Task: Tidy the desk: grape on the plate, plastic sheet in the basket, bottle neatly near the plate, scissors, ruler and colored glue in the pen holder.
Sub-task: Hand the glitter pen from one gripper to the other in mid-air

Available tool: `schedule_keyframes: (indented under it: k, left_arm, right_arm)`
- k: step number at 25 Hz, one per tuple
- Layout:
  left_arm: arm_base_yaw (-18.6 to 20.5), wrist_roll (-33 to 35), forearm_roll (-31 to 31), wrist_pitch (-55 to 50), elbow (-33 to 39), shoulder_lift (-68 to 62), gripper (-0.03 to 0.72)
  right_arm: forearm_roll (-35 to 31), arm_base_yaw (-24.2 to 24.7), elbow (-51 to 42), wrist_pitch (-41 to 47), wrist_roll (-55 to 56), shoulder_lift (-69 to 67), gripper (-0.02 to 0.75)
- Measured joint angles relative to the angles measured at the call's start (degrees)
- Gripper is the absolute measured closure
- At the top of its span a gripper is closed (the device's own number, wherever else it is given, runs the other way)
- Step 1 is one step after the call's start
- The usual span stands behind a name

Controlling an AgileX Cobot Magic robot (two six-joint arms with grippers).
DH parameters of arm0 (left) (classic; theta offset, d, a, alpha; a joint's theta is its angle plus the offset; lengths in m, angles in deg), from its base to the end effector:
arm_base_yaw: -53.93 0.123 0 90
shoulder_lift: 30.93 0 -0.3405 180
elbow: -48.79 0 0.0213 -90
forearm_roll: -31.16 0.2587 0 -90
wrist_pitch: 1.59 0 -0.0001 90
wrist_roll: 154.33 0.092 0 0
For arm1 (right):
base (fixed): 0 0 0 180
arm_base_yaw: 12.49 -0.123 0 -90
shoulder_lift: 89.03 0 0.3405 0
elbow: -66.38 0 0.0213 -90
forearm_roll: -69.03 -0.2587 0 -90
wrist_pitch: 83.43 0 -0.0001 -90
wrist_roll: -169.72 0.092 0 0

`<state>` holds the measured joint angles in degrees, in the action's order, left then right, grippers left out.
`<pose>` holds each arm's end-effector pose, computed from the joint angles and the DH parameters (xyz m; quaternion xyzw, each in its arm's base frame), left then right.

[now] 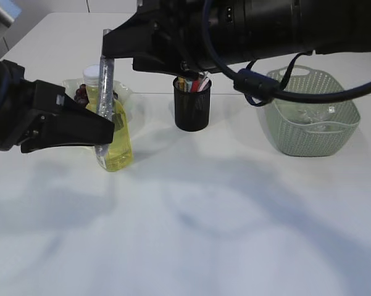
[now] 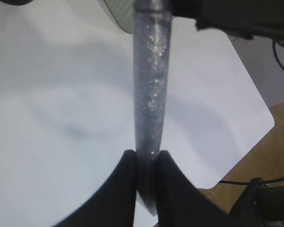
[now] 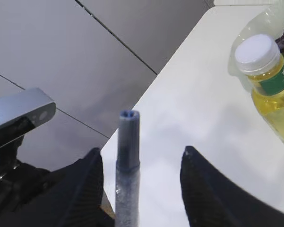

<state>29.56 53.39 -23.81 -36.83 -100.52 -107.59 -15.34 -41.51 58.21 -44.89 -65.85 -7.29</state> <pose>0.1982 -0.1376 0.3460 0.1249 0.8742 -0.3646 0.2953 0.2962 0.2297 0.3815 -0.1982 0.7750 0.4910 0.3450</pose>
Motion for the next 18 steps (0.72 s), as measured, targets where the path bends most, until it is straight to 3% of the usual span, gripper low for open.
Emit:
schedule_keyframes:
  k: [18]
  left_arm:
    - [0.00, 4.66, -2.09, -1.01, 0.00, 0.00, 0.614]
  right_arm:
    - [-5.99, -0.13, 0.00, 1.63, -3.99, -3.07, 0.311]
